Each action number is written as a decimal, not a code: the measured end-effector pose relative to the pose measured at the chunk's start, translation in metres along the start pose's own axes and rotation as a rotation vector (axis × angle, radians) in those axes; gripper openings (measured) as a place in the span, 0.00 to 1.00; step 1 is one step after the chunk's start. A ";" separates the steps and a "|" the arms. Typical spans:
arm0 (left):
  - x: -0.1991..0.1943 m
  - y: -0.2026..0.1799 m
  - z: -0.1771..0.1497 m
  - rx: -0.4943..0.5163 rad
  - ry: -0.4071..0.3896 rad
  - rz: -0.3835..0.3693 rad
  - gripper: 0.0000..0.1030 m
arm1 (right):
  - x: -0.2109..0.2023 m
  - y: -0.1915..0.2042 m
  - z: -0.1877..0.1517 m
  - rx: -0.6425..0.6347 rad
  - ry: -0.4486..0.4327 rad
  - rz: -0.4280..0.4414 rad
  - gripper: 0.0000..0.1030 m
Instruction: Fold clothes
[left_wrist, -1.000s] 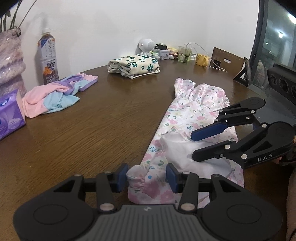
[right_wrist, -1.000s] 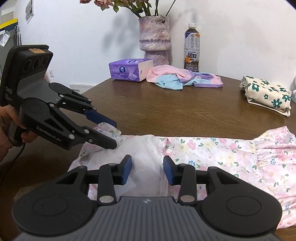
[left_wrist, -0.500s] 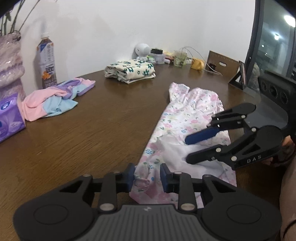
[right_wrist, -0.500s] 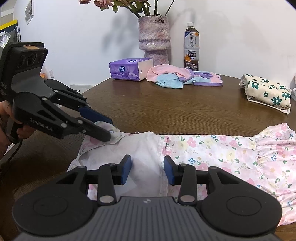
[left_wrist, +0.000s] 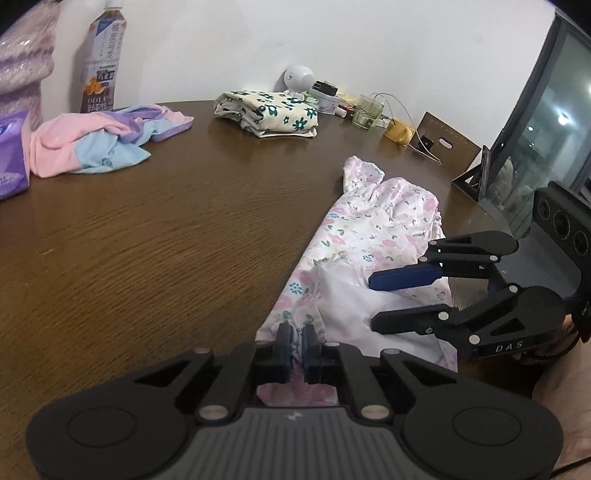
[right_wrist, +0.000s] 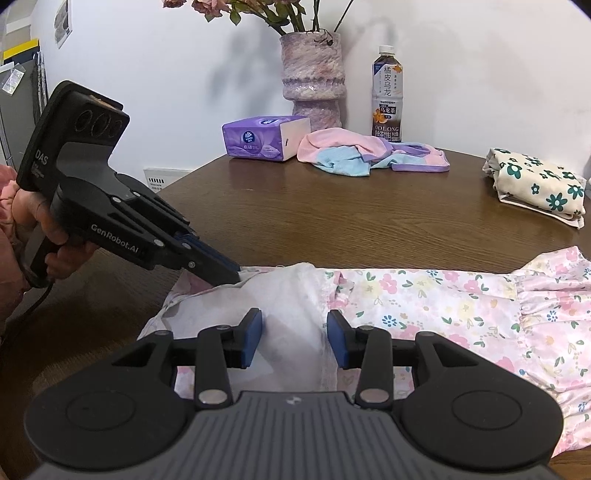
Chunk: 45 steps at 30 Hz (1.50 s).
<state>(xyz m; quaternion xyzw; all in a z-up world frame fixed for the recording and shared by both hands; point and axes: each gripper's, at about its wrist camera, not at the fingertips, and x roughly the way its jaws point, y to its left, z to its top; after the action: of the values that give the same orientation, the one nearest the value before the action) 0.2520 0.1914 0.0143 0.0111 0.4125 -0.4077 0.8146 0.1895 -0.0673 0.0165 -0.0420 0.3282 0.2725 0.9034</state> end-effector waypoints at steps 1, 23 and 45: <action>0.000 0.000 0.000 -0.003 0.000 0.004 0.08 | 0.000 0.000 0.000 0.000 0.000 0.000 0.39; 0.000 -0.083 -0.037 0.002 -0.116 0.354 0.24 | 0.005 -0.013 -0.005 -0.004 -0.003 0.068 0.46; -0.027 -0.170 -0.084 -0.468 -0.490 0.685 0.82 | -0.046 -0.043 -0.015 -0.037 -0.144 0.185 0.72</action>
<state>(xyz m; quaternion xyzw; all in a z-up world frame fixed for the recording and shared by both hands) 0.0727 0.1258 0.0315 -0.1335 0.2618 -0.0027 0.9558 0.1740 -0.1285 0.0287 -0.0087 0.2601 0.3629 0.8948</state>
